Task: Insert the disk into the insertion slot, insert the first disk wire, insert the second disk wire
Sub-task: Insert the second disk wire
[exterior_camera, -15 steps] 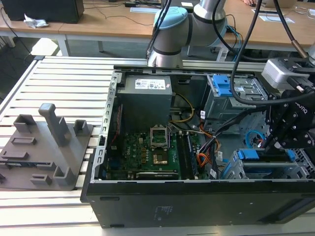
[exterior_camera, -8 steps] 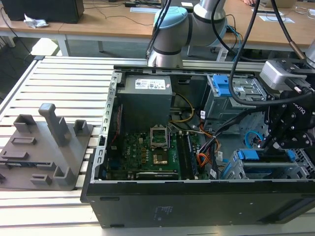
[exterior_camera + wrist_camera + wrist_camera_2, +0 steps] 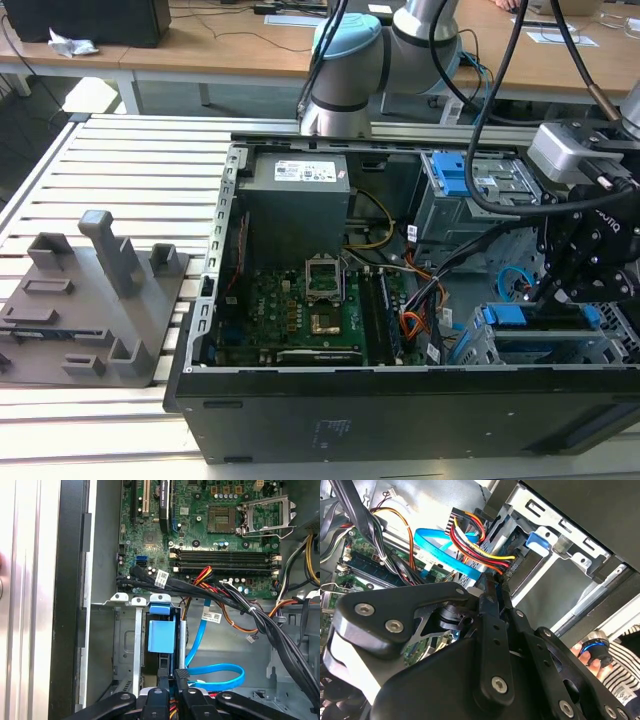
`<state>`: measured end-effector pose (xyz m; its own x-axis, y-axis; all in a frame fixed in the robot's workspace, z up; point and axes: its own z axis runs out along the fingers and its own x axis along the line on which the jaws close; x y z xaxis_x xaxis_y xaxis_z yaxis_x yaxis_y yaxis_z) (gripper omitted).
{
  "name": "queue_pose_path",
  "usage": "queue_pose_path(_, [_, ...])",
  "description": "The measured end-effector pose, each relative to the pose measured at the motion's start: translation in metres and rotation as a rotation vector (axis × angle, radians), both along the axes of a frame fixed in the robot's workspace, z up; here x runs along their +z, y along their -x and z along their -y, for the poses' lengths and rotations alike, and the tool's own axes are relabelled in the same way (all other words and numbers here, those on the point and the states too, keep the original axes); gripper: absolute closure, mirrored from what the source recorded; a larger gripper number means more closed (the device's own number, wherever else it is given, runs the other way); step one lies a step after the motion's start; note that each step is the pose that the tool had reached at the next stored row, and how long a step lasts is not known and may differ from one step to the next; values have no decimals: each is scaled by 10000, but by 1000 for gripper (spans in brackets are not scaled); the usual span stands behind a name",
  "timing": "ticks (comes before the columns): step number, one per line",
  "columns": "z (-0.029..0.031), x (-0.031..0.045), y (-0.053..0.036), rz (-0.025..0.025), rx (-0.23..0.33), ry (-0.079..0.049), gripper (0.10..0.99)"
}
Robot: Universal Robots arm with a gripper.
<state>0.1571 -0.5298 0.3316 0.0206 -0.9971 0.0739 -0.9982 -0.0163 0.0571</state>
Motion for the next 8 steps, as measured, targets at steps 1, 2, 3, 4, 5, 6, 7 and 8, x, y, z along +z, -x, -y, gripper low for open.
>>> queue_pose_path(1, [0,-1,0,2,1,-3,922])
queue_pose_path(2, [-1,-4,-1,2,2,-10,914])
queue_pose_path(3, [0,-7,-1,2,2,-13,914])
queue_pose_path(4, [0,-5,-1,0,2,-9,859])
queue_pose_path(5, [0,2,0,1,1,7,859])
queue_pose_path(6, [0,21,0,1,1,8,859])
queue_pose_path(7, [0,45,0,0,0,9,859])
queue_pose_path(8, [-3,82,0,3,1,20,859])
